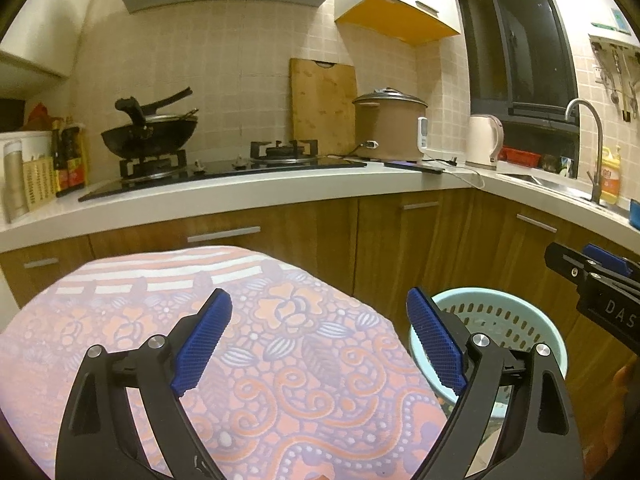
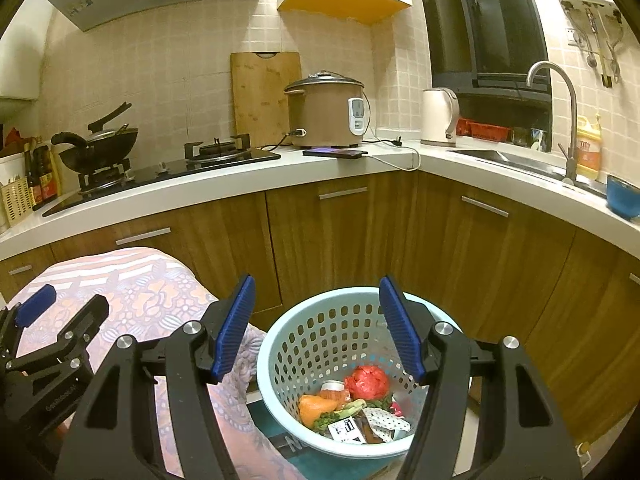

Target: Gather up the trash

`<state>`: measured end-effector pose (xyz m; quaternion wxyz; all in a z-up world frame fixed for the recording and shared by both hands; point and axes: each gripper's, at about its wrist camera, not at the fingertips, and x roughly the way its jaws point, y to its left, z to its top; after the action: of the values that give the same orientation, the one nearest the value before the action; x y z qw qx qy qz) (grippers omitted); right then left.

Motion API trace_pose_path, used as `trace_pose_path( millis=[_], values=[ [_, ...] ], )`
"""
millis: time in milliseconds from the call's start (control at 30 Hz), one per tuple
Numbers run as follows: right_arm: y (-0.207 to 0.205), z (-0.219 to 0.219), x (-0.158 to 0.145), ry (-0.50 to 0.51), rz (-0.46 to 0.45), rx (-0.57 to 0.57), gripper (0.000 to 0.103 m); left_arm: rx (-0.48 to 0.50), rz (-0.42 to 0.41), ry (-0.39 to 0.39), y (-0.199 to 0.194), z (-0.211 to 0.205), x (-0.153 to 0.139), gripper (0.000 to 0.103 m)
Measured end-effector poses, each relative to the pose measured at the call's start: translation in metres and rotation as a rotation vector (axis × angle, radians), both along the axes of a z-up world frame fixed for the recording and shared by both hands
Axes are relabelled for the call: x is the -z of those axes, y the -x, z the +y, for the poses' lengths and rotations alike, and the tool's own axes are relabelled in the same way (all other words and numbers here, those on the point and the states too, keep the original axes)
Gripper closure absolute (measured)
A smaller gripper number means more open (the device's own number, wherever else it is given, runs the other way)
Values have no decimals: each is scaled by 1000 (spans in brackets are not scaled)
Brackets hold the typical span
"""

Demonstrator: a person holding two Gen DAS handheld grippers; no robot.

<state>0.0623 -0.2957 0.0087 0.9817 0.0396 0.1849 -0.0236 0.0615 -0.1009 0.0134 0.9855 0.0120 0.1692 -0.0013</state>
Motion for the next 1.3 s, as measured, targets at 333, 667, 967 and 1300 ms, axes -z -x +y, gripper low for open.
trace_pose_path(
  millis=[333, 667, 967, 1300],
  values=[
    [-1, -1, 1, 2, 2, 5, 42, -13, -17, -31, 3, -2, 0, 13],
    [-2, 2, 2, 12, 7, 5, 42, -24, -13, -25, 3, 0, -1, 13],
    [-2, 3, 4, 11, 10, 7, 42, -21, -8, -25, 4, 1, -1, 13],
    [-1, 3, 7, 10, 13, 5, 42, -22, -7, -25, 2, 2, -2, 13]
  ],
)
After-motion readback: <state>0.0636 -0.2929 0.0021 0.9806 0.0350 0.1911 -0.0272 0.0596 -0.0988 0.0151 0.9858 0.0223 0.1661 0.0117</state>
